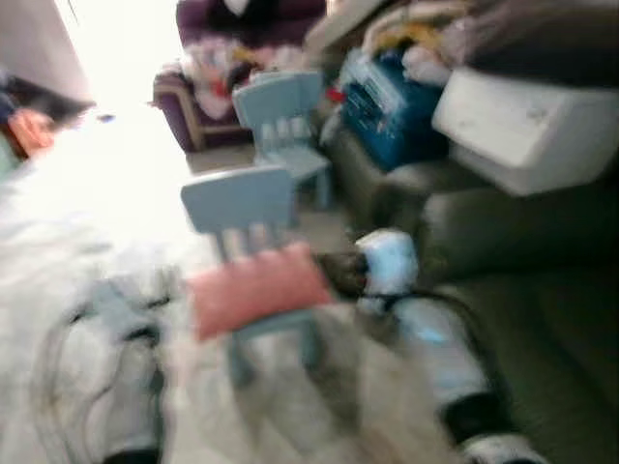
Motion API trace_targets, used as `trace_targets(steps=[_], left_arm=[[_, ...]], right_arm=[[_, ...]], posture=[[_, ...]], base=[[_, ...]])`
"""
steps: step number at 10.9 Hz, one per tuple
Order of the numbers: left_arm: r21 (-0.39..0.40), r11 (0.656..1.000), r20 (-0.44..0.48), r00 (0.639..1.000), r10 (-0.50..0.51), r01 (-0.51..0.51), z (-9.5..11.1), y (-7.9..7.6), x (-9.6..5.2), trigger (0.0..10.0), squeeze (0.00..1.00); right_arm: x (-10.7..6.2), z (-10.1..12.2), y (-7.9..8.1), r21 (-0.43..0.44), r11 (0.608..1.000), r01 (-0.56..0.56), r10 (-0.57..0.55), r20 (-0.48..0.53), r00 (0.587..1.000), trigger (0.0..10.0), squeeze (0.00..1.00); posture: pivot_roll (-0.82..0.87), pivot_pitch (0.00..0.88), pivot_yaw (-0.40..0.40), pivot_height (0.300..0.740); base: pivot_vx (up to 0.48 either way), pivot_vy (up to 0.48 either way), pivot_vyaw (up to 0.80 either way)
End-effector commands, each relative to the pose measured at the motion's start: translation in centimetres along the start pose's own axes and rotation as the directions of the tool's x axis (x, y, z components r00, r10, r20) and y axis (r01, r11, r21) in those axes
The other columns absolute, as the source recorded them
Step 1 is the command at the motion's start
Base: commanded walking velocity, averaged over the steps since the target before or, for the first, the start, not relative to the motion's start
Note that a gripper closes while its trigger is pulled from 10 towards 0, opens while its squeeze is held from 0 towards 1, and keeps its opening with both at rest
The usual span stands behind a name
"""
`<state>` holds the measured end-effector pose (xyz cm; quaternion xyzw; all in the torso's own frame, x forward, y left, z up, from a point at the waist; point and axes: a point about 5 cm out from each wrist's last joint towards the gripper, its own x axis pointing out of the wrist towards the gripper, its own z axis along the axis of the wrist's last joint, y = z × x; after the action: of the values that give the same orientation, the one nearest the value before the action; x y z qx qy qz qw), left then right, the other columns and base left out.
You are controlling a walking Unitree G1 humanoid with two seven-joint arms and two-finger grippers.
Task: Move the pillow to the sofa
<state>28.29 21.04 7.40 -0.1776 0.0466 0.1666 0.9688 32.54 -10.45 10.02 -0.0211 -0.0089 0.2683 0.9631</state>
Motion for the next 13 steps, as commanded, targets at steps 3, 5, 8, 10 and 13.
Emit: trace_targets(steps=[3, 5, 8, 10, 13], left_arm=[[0.019, 1.000, 0.023, 1.000, 0.015, -0.015, 0.73, 0.77, 0.17, 10.0, 0.00], [0.019, 1.000, 0.023, 1.000, 0.015, -0.015, 0.73, 0.77, 0.17, 10.0, 0.00], [0.019, 1.000, 0.023, 1.000, 0.015, -0.015, 0.73, 0.77, 0.17, 10.0, 0.00], [0.019, 1.000, 0.023, 1.000, 0.015, -0.015, 0.73, 0.77, 0.17, 10.0, 0.00], [0.042, 0.999, 0.018, 1.000, 0.019, -0.019, 0.27, 0.12, 0.12, 10.0, 0.00]], right_arm=[[0.76, 0.69, 1.00, 0.004, 0.999, -0.035, 0.035, 0.027, 0.999, 10.0, 0.00], [0.76, 0.69, 1.00, 0.004, 0.999, -0.035, 0.035, 0.027, 0.999, 10.0, 0.00], [0.76, 0.69, 1.00, 0.004, 0.999, -0.035, 0.035, 0.027, 0.999, 10.0, 0.00], [0.76, 0.69, 1.00, 0.004, 0.999, -0.035, 0.035, 0.027, 0.999, 10.0, 0.00], [0.72, 0.72, 1.12, -0.002, 0.999, -0.036, 0.036, 0.032, 0.999, 10.0, 0.00]], posture=[[-0.20, 0.000, 0.062, 0.740], [-0.20, 0.000, 0.062, 0.740], [-0.20, 0.000, 0.062, 0.740], [-0.20, 0.000, 0.062, 0.740], [-0.20, 0.000, 0.060, 0.740]], base=[[0.326, 0.352, 0.00], [0.326, 0.352, 0.00], [0.326, 0.352, 0.00], [0.326, 0.352, 0.00], [0.000, 0.000, 0.00]])
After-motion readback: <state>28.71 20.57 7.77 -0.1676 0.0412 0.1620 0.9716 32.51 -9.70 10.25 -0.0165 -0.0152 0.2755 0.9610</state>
